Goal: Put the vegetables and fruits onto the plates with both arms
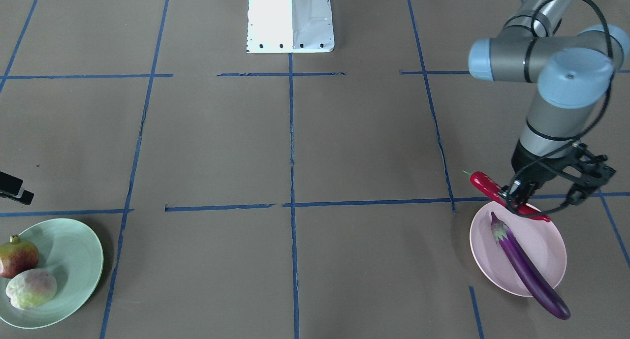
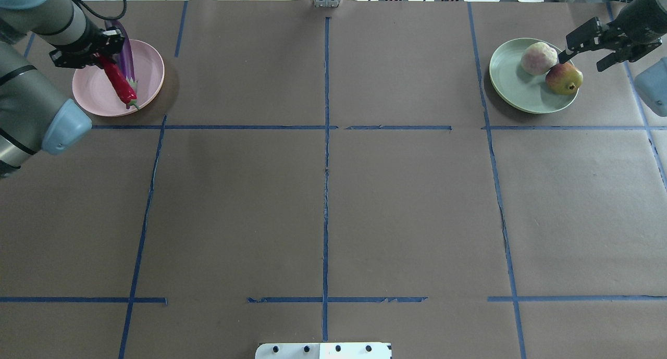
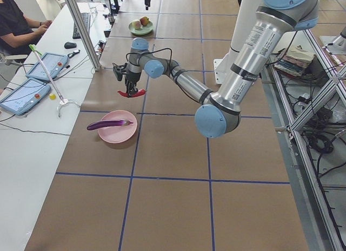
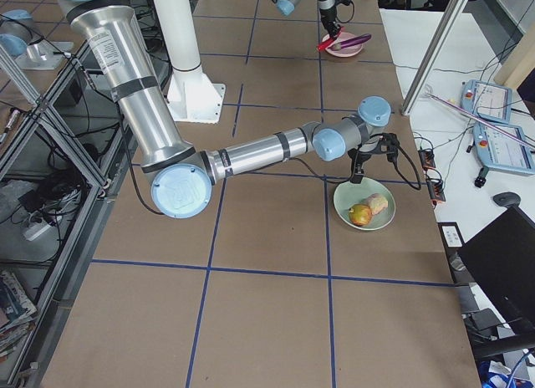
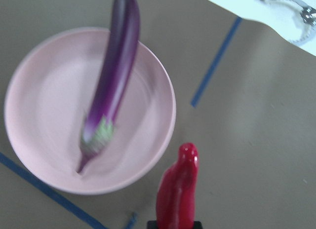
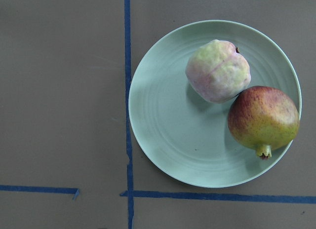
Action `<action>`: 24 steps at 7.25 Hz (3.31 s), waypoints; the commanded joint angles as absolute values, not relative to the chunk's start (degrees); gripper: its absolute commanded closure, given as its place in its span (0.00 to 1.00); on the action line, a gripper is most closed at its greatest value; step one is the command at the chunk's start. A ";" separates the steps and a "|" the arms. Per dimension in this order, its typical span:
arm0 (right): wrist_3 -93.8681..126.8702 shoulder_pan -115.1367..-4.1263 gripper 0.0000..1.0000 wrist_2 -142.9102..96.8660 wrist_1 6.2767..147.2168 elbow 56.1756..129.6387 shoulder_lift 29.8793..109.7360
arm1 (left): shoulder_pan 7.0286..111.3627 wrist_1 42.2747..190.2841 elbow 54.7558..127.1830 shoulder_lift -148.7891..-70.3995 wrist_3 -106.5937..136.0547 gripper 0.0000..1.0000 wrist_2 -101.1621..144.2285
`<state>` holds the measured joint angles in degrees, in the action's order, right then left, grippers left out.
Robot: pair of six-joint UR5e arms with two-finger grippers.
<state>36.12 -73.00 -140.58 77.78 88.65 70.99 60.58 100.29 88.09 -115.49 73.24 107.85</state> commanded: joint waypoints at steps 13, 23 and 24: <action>6.48 -89.01 0.00 -139.31 79.10 94.40 89.79 | 78.87 112.63 92.01 -91.58 16.61 0.00 130.75; -11.34 -87.63 0.00 -134.82 109.59 110.53 95.52 | 90.62 84.46 106.14 -79.39 -1.14 0.00 135.44; -11.34 -87.19 0.00 -136.48 109.51 110.91 95.71 | 90.53 84.46 106.17 -79.45 -0.10 0.00 135.53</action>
